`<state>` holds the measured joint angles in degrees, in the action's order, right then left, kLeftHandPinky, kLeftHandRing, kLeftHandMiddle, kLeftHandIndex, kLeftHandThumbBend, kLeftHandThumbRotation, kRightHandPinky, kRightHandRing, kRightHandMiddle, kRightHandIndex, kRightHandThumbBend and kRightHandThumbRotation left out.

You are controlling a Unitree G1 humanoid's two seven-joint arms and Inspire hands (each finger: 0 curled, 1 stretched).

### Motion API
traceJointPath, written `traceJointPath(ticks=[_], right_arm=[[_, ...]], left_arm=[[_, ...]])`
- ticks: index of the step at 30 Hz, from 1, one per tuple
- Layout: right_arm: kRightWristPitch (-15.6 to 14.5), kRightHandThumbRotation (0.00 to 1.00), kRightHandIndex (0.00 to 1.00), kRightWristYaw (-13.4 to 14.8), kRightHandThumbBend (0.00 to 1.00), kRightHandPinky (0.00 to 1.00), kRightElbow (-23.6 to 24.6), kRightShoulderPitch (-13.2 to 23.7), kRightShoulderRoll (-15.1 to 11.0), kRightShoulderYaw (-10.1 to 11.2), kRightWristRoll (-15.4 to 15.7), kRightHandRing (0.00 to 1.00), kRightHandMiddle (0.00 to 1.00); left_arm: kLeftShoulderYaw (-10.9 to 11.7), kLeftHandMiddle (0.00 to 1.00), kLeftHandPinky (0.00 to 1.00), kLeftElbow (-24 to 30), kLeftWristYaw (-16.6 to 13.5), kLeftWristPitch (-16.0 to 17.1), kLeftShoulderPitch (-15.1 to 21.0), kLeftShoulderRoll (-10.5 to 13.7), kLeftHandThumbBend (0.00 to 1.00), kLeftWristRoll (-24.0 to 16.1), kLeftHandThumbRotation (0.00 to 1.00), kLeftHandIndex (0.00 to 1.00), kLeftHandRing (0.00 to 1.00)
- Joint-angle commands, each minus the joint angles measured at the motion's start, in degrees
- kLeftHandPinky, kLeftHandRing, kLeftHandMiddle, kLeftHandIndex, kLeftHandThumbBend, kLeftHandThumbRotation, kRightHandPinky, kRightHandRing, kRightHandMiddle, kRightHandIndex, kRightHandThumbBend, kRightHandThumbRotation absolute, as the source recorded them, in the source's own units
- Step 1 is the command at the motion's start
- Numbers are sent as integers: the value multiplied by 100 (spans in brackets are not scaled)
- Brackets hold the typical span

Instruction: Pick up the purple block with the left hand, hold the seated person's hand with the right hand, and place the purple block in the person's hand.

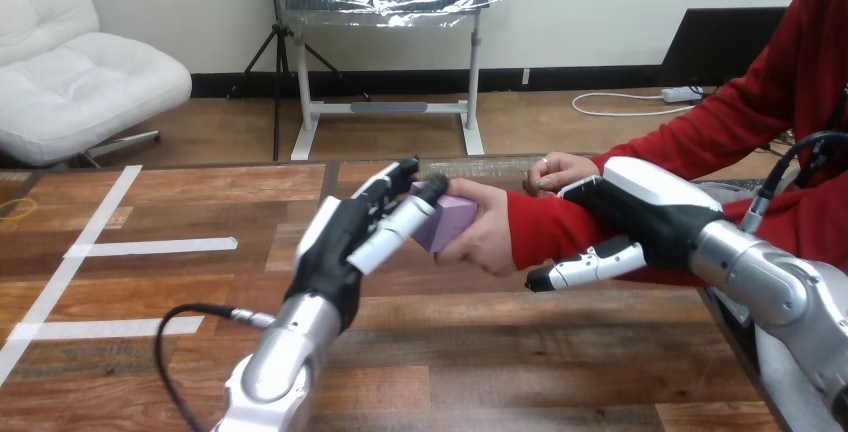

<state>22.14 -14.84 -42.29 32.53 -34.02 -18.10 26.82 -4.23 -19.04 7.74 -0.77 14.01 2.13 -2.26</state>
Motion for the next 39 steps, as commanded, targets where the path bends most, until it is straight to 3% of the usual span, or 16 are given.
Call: traceJointPath(ticks=[1, 9, 24, 39], right_arm=[[298, 72, 79, -202, 100, 63, 698, 55, -40, 86, -160, 74, 76], [57, 76, 87, -517, 100, 73, 984, -91, -142, 119, -180, 84, 85], [158, 82, 91, -745, 100, 97, 1278, -319, -294, 282, -403, 91, 90], [-53, 88, 92, -801, 100, 100, 1661, -564, -379, 543, -457, 91, 90]], left_arm=[[182, 92, 88, 1124, -31, 40, -61, 187, 75, 68, 88, 90, 90], [222, 90, 89, 1340, -48, 114, -304, 250, 72, -27, 93, 88, 89], [225, 89, 96, 1614, -201, 202, -715, 317, 65, -110, 99, 87, 90], [256, 89, 96, 1861, -238, 282, -1132, 319, 63, -130, 100, 87, 90]])
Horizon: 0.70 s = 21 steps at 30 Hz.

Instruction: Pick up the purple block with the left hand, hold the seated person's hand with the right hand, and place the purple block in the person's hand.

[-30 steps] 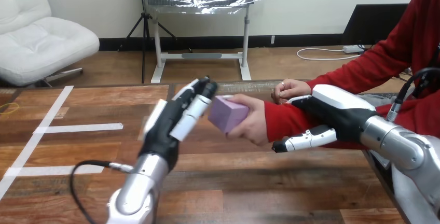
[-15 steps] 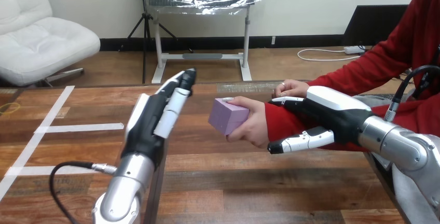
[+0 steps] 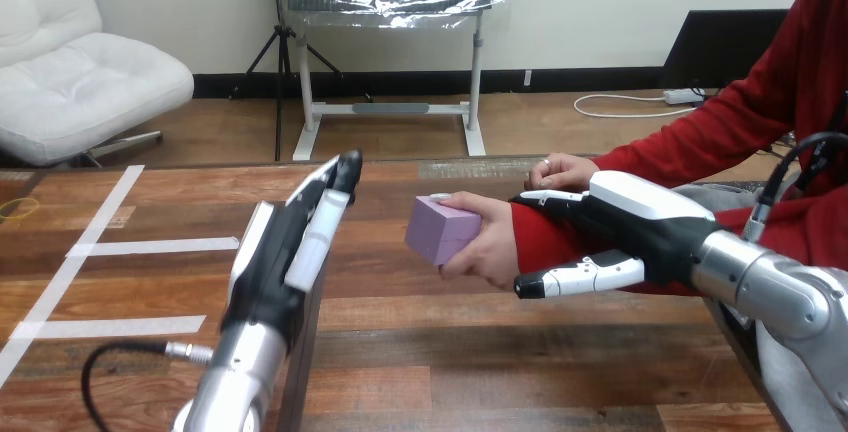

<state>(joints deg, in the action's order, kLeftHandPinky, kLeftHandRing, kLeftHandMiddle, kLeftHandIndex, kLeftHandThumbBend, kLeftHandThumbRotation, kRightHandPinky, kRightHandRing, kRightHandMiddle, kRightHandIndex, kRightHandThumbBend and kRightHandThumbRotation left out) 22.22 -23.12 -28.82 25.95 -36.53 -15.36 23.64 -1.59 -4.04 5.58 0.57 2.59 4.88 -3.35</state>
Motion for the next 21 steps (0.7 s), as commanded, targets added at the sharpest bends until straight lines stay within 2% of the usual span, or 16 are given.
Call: traceJointPath(ticks=[1, 7, 9, 15, 21], right_arm=[[-72, 89, 92, 45, 100, 100, 340, 76, -134, 294, -143, 91, 90], [-243, 94, 92, 86, 100, 98, 509, -12, -127, 414, -159, 91, 90], [-343, 95, 92, 87, 100, 94, 583, -43, -116, 456, -174, 91, 91], [-536, 99, 93, 105, 100, 82, 821, -117, -137, 563, -167, 91, 92], [-672, 100, 93, 128, 100, 76, 1016, -210, -123, 699, -217, 91, 92]], left_arm=[[-6, 89, 96, 396, -20, 147, -35, 34, 63, -8, 100, 87, 90], [-21, 89, 94, 517, -19, 148, -191, 18, 61, -10, 100, 86, 89], [-30, 89, 94, 546, -16, 154, -237, 19, 60, -19, 100, 86, 88], [-83, 89, 94, 496, 20, 356, -371, 52, 58, -76, 100, 86, 88], [-140, 88, 94, 405, 42, 630, -499, 112, 55, -210, 99, 85, 88]])
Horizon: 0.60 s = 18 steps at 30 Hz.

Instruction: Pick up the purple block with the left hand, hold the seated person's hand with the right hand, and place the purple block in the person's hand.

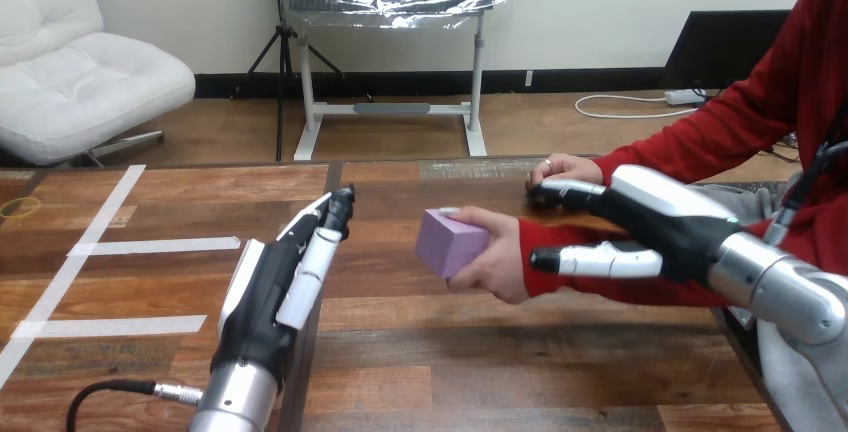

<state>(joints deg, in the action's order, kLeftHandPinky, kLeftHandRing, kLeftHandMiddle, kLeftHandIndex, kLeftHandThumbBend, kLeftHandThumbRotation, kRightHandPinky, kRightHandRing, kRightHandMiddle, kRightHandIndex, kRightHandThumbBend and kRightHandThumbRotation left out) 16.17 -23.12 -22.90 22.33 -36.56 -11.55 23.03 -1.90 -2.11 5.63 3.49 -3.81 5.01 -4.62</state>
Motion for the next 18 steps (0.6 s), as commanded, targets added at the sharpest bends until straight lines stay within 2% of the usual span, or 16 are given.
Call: traceJointPath(ticks=[1, 9, 18], right_arm=[[-91, 100, 93, 158, 100, 76, 481, 118, -102, 363, -177, 91, 92], [-76, 100, 93, 438, 100, 72, 852, -137, 11, 605, -219, 90, 91], [113, 100, 93, 927, 100, 68, 1389, -584, 235, 878, -401, 87, 90]], left_arm=[[-109, 88, 93, 193, 46, 395, 106, 102, 54, -86, 99, 85, 88], [-98, 87, 88, 190, 81, 652, -162, 161, 49, -121, 95, 83, 87], [-38, 86, 87, 196, 73, 953, -516, 163, 44, -31, 92, 82, 86]])
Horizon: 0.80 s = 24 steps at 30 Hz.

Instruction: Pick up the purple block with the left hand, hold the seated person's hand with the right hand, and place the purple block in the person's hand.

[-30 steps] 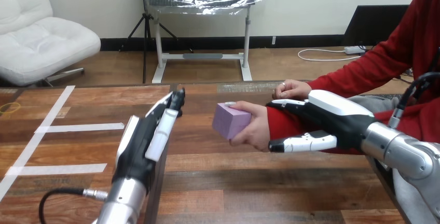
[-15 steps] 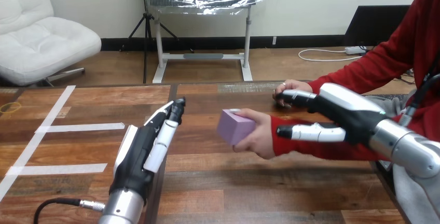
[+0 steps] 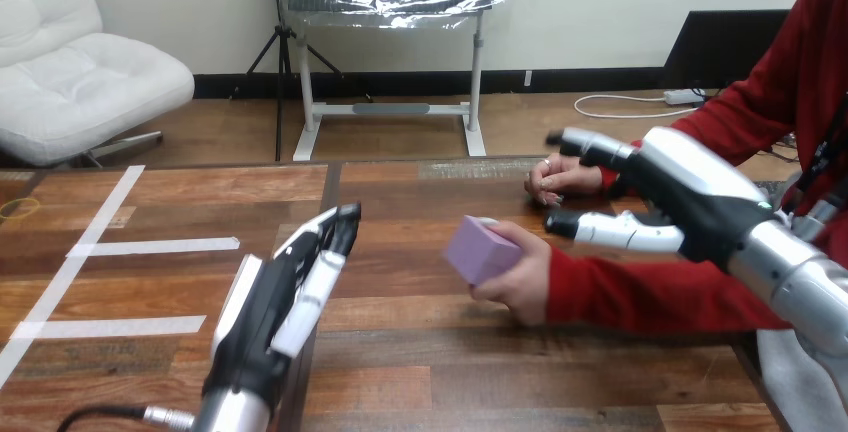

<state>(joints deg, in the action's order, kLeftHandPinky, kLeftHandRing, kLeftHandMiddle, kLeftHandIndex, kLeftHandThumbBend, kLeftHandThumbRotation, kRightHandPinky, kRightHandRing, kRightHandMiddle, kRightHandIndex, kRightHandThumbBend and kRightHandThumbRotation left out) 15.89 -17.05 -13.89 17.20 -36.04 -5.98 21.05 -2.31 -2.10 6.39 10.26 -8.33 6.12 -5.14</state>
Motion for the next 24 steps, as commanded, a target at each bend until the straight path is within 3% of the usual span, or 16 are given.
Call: traceJointPath(ticks=[1, 6, 9, 15, 19, 24], right_arm=[[141, 100, 93, 382, 100, 67, 592, -161, 248, 367, -284, 87, 90], [78, 100, 95, 505, 100, 69, 999, -480, 392, 476, -511, 88, 92], [199, 100, 96, 583, 100, 72, 1225, -698, 523, 548, -729, 90, 94], [588, 100, 96, 658, 100, 78, 1558, -1157, 891, 629, -1346, 93, 95], [1032, 100, 96, 647, 100, 83, 1601, -1429, 1226, 557, -1820, 94, 96], [1415, 100, 95, 648, 100, 88, 1554, -1716, 1572, 423, -2036, 95, 96]], left_arm=[[15, 86, 87, 180, 1, 348, -112, 48, 44, 47, 91, 82, 86], [39, 85, 86, 133, 22, 597, -256, 57, 41, 92, 89, 81, 85], [55, 85, 84, 104, 38, 771, -345, 72, 41, 105, 88, 81, 85], [88, 85, 82, 126, 83, 1068, -532, 88, 43, 149, 88, 80, 85], [124, 84, 81, 199, 90, 1292, -671, 64, 45, 206, 89, 80, 84], [152, 82, 80, 248, 43, 1653, -785, 44, 47, 205, 94, 78, 83]])
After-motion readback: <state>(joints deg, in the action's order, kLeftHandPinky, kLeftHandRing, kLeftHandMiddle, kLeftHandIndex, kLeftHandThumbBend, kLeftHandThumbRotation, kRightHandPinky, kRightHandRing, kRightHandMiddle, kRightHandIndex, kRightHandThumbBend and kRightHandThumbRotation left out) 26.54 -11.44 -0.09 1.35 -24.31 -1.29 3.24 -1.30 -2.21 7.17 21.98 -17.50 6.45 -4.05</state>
